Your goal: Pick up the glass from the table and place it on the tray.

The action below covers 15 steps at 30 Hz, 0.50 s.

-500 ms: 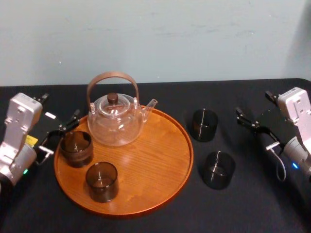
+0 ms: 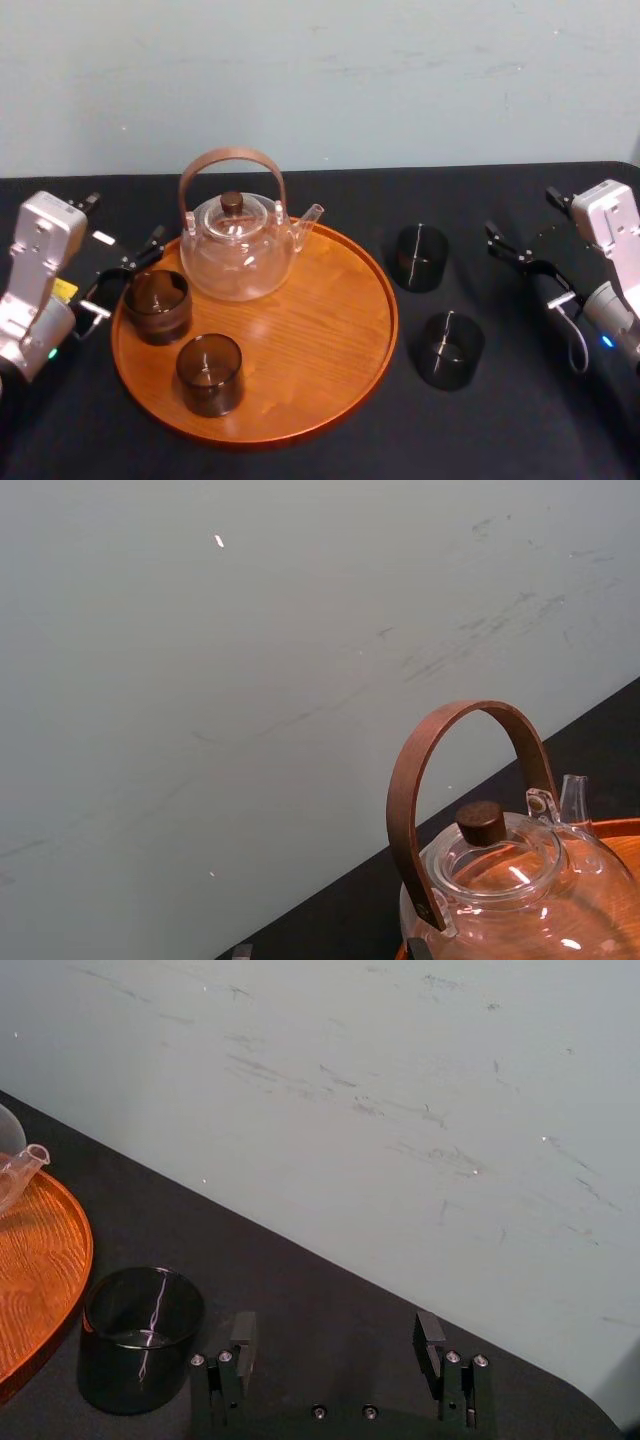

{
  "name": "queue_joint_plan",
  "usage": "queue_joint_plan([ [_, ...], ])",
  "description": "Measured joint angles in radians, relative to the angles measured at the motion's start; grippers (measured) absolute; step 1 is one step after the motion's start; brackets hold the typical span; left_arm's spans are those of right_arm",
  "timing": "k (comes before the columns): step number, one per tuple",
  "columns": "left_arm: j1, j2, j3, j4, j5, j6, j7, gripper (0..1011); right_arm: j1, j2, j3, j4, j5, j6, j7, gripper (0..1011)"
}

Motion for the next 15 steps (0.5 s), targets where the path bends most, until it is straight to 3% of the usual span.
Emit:
queue_joint_plan([
  [15,0.000,0.000,0.000,0.000,0.000,0.000,0.000,1001,0.000,0.000,0.000,0.000,0.000,0.000,0.000,1002],
])
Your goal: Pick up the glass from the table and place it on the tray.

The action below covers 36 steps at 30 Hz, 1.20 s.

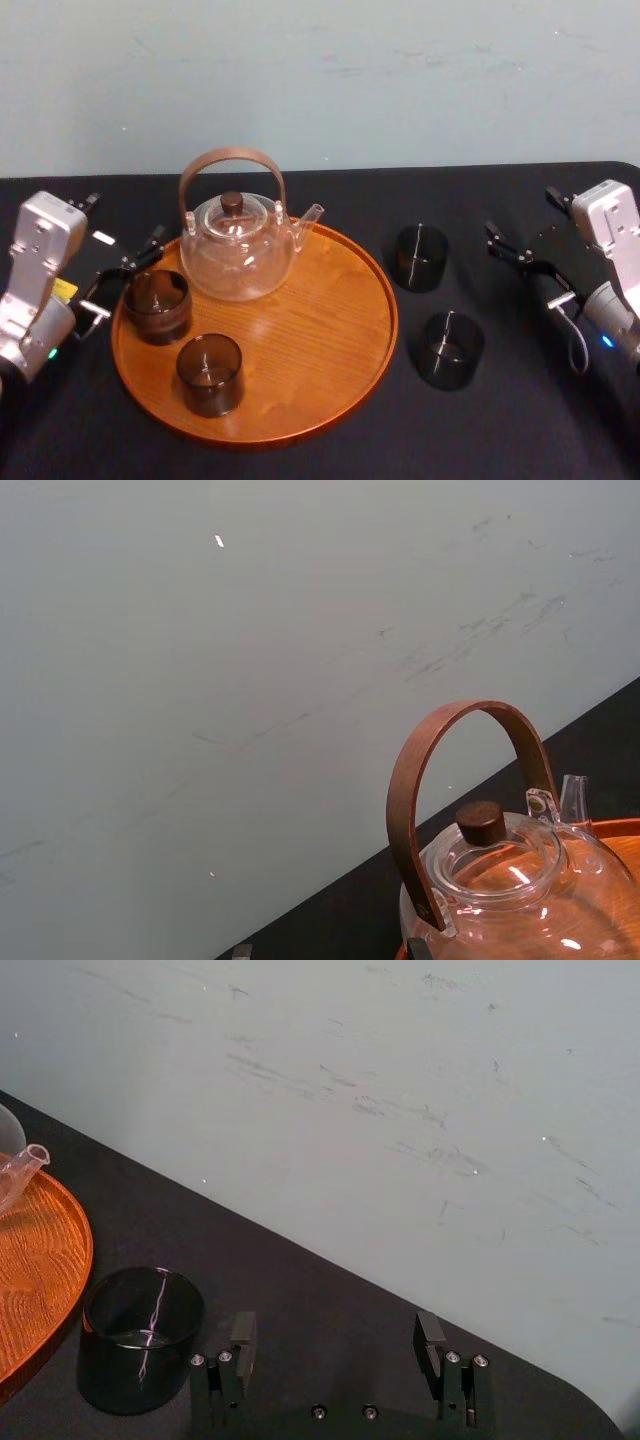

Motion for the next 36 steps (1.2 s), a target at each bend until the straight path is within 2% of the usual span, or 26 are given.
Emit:
queue_joint_plan([
  [36,0.000,0.000,0.000,0.000,0.000,0.000,0.000,1001,0.000,0.000,0.000,0.000,0.000,0.000,0.000,1002],
])
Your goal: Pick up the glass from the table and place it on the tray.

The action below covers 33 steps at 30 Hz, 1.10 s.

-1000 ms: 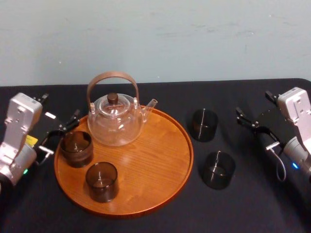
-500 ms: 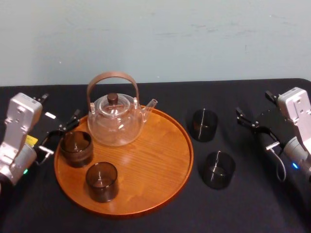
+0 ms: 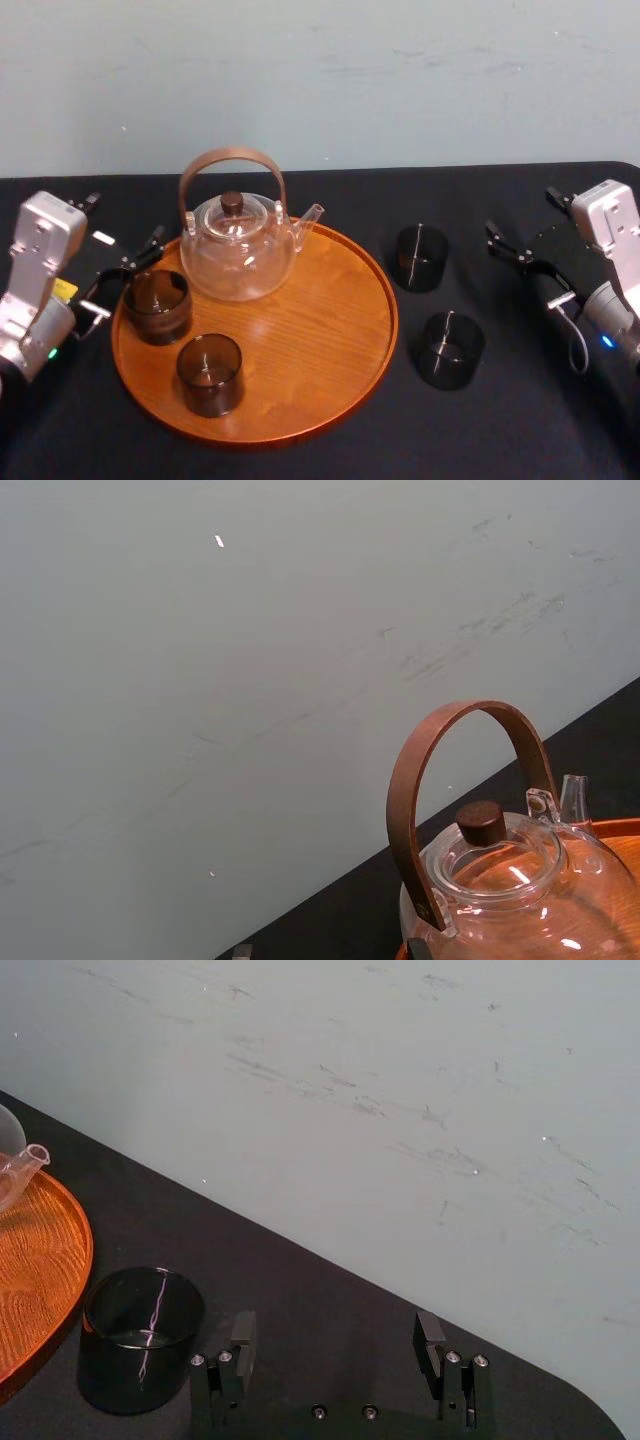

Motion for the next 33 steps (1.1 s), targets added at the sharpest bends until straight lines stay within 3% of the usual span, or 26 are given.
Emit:
queue_joint_plan([
  [8,0.000,0.000,0.000,0.000,0.000,0.000,0.000,1002,-0.009,-0.001,0.016,-0.010,0.007,0.009,0.022,1002],
  [12,0.000,0.000,0.000,0.000,0.000,0.000,0.000,1001,-0.027,0.006,0.036,-0.033,0.033,0.042,0.050,1002],
  [33,0.000,0.000,0.000,0.000,0.000,0.000,0.000,1001,-0.181,0.108,0.155,-0.206,0.141,0.223,0.169,1002],
])
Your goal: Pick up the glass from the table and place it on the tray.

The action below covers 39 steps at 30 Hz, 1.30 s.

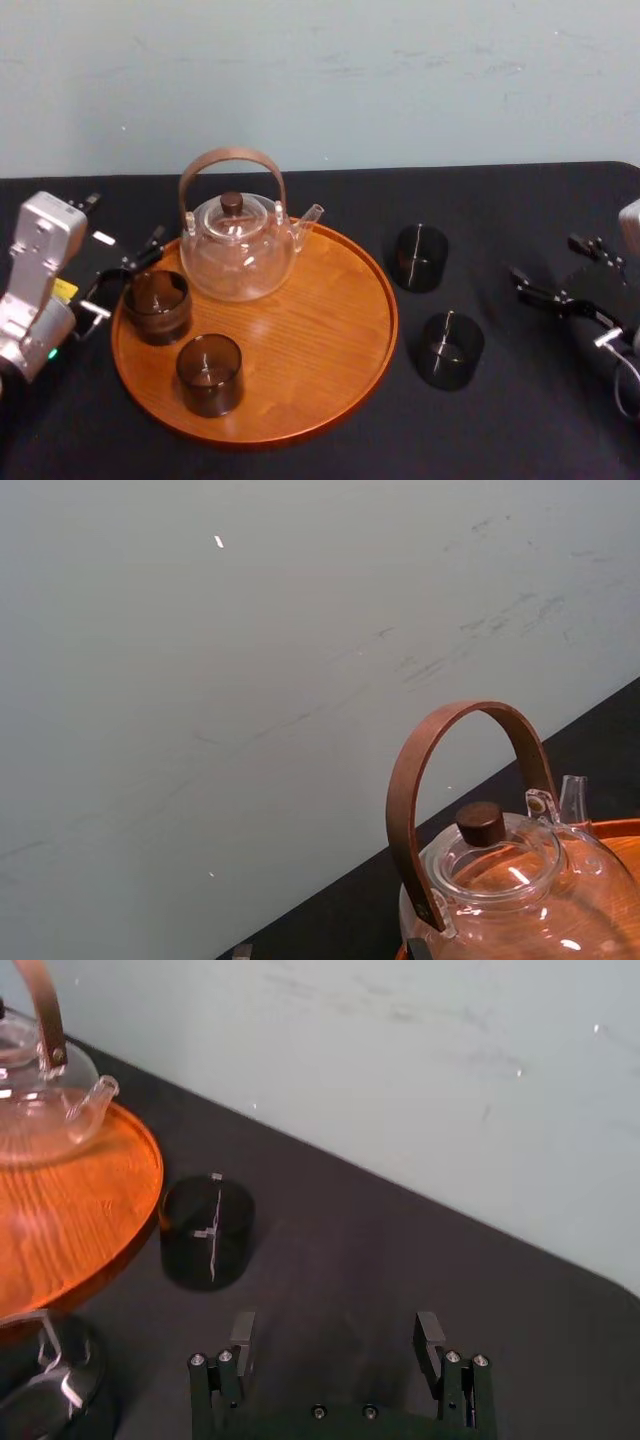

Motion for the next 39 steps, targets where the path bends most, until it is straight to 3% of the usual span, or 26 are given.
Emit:
queue_joint_plan([
  [10,0.000,0.000,0.000,0.000,0.000,0.000,0.000,1001,-0.083,0.050,0.048,-0.060,0.011,0.050,0.044,1002],
  [20,0.000,0.000,0.000,0.000,0.000,0.000,0.000,1001,-0.127,0.084,0.060,-0.104,-0.004,0.061,0.117,1002],
  [39,0.000,0.000,0.000,0.000,0.000,0.000,0.000,1001,-0.142,0.073,0.044,-0.150,-0.042,0.075,0.234,1002],
])
